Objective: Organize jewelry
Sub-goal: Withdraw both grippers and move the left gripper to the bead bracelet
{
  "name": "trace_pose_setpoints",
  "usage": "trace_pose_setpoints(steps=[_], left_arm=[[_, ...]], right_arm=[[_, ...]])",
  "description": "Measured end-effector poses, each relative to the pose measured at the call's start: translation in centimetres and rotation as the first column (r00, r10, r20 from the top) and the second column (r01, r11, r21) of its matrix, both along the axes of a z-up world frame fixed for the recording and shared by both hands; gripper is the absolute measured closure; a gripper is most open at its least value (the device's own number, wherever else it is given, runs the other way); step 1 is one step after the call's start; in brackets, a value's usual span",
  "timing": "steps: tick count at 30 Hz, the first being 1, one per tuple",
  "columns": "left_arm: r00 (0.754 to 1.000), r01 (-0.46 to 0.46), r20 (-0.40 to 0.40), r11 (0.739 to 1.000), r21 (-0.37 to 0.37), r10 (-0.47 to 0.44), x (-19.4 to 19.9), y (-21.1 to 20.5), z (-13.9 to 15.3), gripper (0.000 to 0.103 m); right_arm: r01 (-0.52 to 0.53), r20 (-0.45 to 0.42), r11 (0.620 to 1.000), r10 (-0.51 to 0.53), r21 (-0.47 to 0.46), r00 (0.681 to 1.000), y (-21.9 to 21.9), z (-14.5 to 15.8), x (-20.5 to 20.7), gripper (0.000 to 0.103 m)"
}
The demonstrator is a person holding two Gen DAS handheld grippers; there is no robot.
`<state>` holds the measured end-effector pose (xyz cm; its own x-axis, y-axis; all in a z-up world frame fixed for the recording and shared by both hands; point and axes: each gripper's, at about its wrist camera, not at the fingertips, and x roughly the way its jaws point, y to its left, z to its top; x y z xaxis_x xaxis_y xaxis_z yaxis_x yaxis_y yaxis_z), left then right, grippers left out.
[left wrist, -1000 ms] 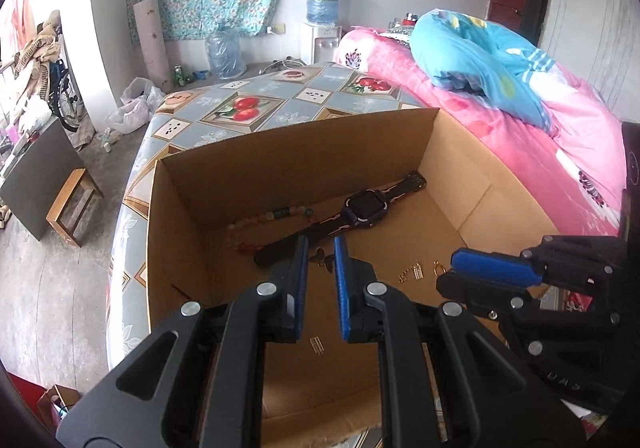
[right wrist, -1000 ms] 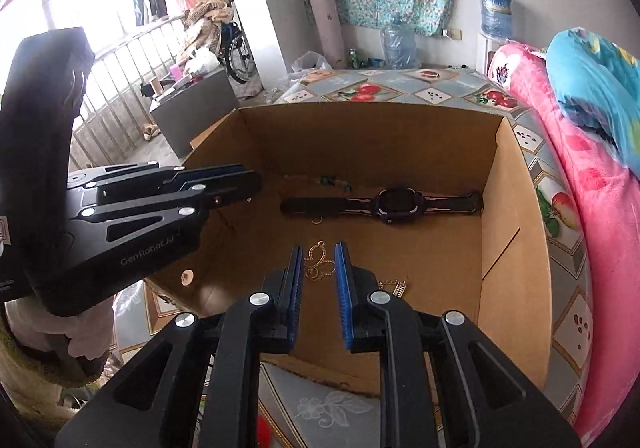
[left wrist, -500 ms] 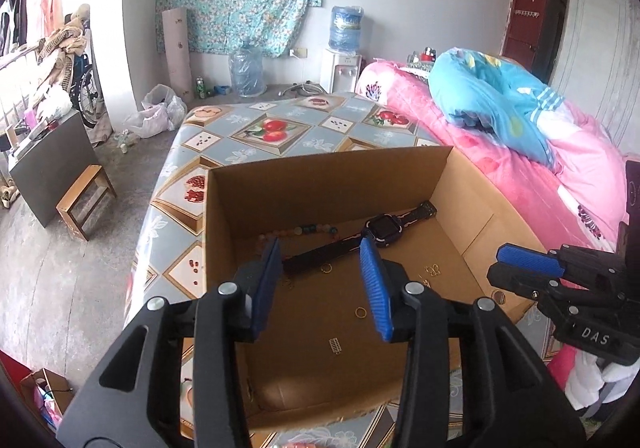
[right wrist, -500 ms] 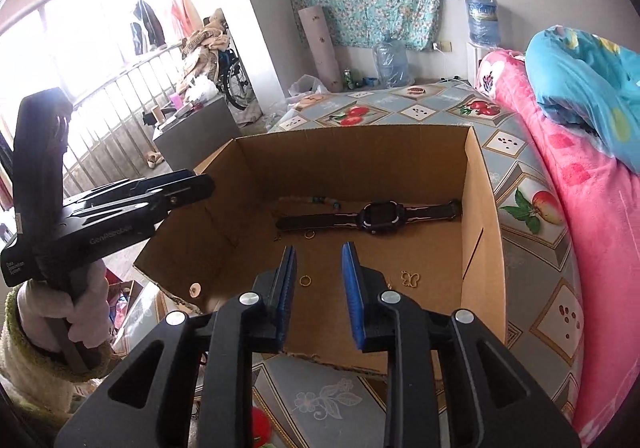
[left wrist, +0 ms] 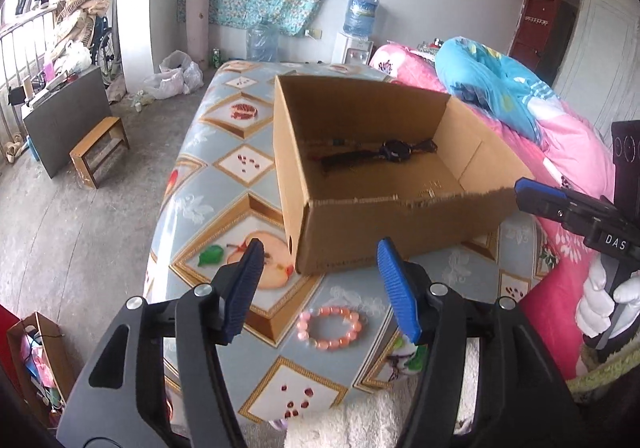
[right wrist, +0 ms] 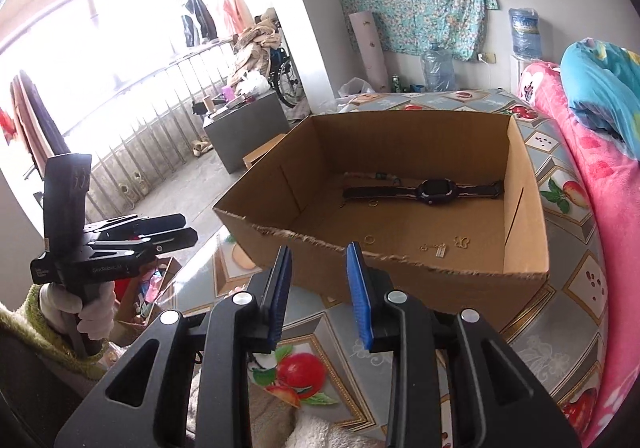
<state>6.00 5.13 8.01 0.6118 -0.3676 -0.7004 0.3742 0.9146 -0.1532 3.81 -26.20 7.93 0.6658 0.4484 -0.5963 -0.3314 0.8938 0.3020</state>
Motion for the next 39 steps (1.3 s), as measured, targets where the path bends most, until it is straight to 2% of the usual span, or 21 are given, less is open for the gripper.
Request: trace_pose_setpoints(steps=[4,11,15,20,24,27,29,32,36,39], left_arm=[[0.995,0.038,-0.093,0.999,-0.013,-0.039,-0.7,-0.9,-3.0,0.047],[0.973,0.095,-0.210,0.995,-0.009,-0.094,-0.3,-4.0,-7.6,0.047],[0.945,0.108,-0.302,0.992,-0.068,-0.123,0.7,-5.0,-9.6,0.047],[0.927,0.152,-0.313,0.971,-0.184,-0.205,1.9,-7.4,-9.8,0.047],[0.912,0.225,-0.283,0.938,-0.265,-0.298,2.3,-10.8,-9.1,0.047],[0.904,0.292,-0.229,0.912,-0.287,-0.362,1.6,-12.6,-7.8,0.046],[0.906,0.317,-0.200,0.912,-0.261,-0.373,0.9,-12.9,-7.0,0.046],[0.927,0.300,-0.174,0.934,-0.195,-0.333,0.1,-12.3,-6.2,0.046],[0.968,0.191,-0.153,0.978,-0.081,-0.201,-0.4,-9.9,-5.5,0.046],[0.985,0.089,-0.149,0.995,0.042,-0.082,0.1,-8.2,-5.7,0.045]], right_arm=[[-0.009,-0.068,1.000,0.011,0.019,0.998,1.0,-1.7,-0.1,0.074],[0.046,-0.174,0.999,-0.044,0.010,0.984,0.9,-4.6,0.1,0.074],[0.090,-0.187,0.996,-0.088,0.002,0.978,0.0,-5.0,-0.2,0.074],[0.172,-0.202,0.985,-0.171,-0.010,0.964,-2.0,-5.5,-1.1,0.074],[0.239,-0.223,0.971,-0.232,0.003,0.947,-4.2,-6.2,-1.4,0.074],[0.273,-0.235,0.962,-0.262,0.015,0.936,-5.1,-6.6,-1.6,0.074],[0.281,-0.239,0.960,-0.268,0.019,0.933,-5.1,-6.8,-1.6,0.074],[0.268,-0.251,0.963,-0.254,0.020,0.934,-4.9,-7.4,-1.1,0.074],[0.223,-0.277,0.975,-0.212,0.009,0.937,-3.4,-8.3,0.2,0.074],[0.172,-0.293,0.985,-0.160,0.014,0.943,-1.7,-9.1,1.4,0.074]])
